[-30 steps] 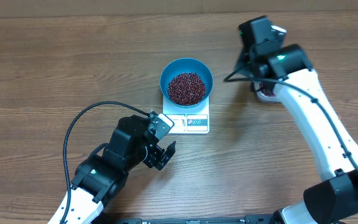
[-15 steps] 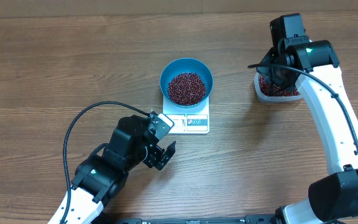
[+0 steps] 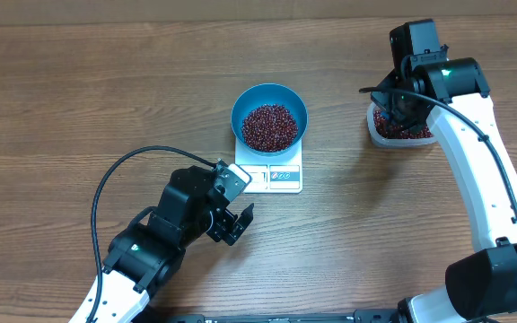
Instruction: Scoop item into bowl and weigh 150g on scale
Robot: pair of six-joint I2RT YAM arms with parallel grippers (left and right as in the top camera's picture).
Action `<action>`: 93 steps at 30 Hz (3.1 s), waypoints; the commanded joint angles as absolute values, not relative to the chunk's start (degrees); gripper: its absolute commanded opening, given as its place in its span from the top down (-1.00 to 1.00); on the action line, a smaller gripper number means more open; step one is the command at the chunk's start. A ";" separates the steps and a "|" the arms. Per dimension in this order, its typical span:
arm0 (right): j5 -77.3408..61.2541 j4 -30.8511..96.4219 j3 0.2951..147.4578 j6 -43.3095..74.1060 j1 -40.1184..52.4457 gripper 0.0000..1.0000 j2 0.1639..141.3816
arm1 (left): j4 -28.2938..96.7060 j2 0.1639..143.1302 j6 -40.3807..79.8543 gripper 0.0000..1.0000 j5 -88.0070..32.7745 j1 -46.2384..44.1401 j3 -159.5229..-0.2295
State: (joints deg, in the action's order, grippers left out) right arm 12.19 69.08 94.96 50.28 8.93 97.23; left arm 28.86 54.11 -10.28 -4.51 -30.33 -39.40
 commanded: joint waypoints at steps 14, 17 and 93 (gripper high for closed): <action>18.68 67.96 95.83 66.24 8.49 0.91 95.44 | 28.71 54.00 -10.26 -0.99 -5.56 -30.02 -39.38; 19.31 67.68 95.83 66.19 8.38 0.72 96.05 | 28.71 54.00 -10.26 -0.99 -5.56 -30.02 -39.38; -3.11 62.13 76.23 5.63 7.22 -0.54 98.30 | 28.71 54.00 -10.26 -0.99 -5.56 -30.02 -39.38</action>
